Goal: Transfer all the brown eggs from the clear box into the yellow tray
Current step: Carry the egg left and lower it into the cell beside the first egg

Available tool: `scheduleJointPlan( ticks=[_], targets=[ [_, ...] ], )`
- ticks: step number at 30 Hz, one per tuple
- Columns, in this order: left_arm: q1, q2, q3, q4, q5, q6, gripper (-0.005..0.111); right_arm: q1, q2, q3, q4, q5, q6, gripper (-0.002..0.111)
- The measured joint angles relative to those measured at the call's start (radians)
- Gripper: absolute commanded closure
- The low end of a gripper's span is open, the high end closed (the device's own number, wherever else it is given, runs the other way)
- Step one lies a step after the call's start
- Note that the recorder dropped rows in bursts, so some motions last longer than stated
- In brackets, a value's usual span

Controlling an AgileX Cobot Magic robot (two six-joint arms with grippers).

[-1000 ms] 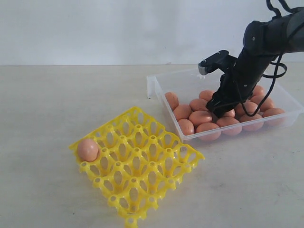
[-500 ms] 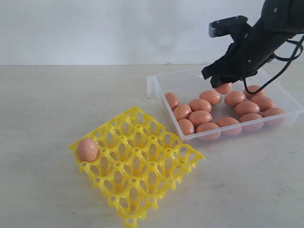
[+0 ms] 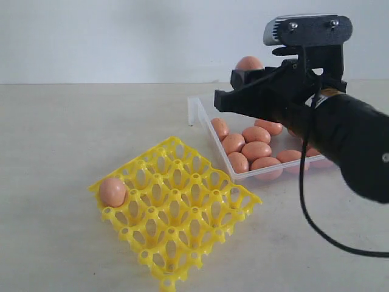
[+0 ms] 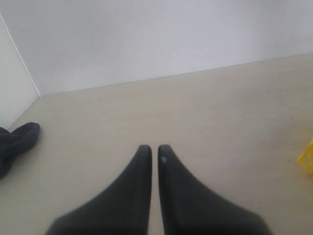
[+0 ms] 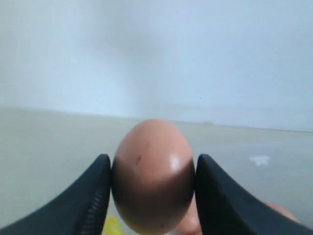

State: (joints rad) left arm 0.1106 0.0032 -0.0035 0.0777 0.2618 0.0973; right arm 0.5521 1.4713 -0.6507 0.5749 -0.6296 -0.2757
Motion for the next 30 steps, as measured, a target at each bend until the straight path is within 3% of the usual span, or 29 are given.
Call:
scheduleJointPlan(
  ticks=[6, 8, 13, 16, 19, 30],
  targets=[
    [0.000, 0.000, 0.000, 0.000, 0.000, 0.000, 0.103, 0.056, 0.077, -0.014, -0.169, -0.195, 0.661, 0.109],
    [0.000, 0.000, 0.000, 0.000, 0.000, 0.000, 0.103, 0.031, 0.131, -0.051, -0.335, -0.206, 0.892, 0.109],
    [0.000, 0.000, 0.000, 0.000, 0.000, 0.000, 0.103, -0.072, 0.291, -0.187, -0.972, -0.358, 1.416, 0.109],
    [0.000, 0.000, 0.000, 0.000, 0.000, 0.000, 0.103, -0.118, 0.359, -0.265, -1.199, -0.469, 1.561, 0.109],
    [0.000, 0.000, 0.000, 0.000, 0.000, 0.000, 0.103, -0.141, 0.383, -0.317, -1.305, -0.498, 1.616, 0.109],
    [0.000, 0.000, 0.000, 0.000, 0.000, 0.000, 0.103, -0.146, 0.385, -0.335, -1.677, -0.526, 1.630, 0.109]
  ],
)
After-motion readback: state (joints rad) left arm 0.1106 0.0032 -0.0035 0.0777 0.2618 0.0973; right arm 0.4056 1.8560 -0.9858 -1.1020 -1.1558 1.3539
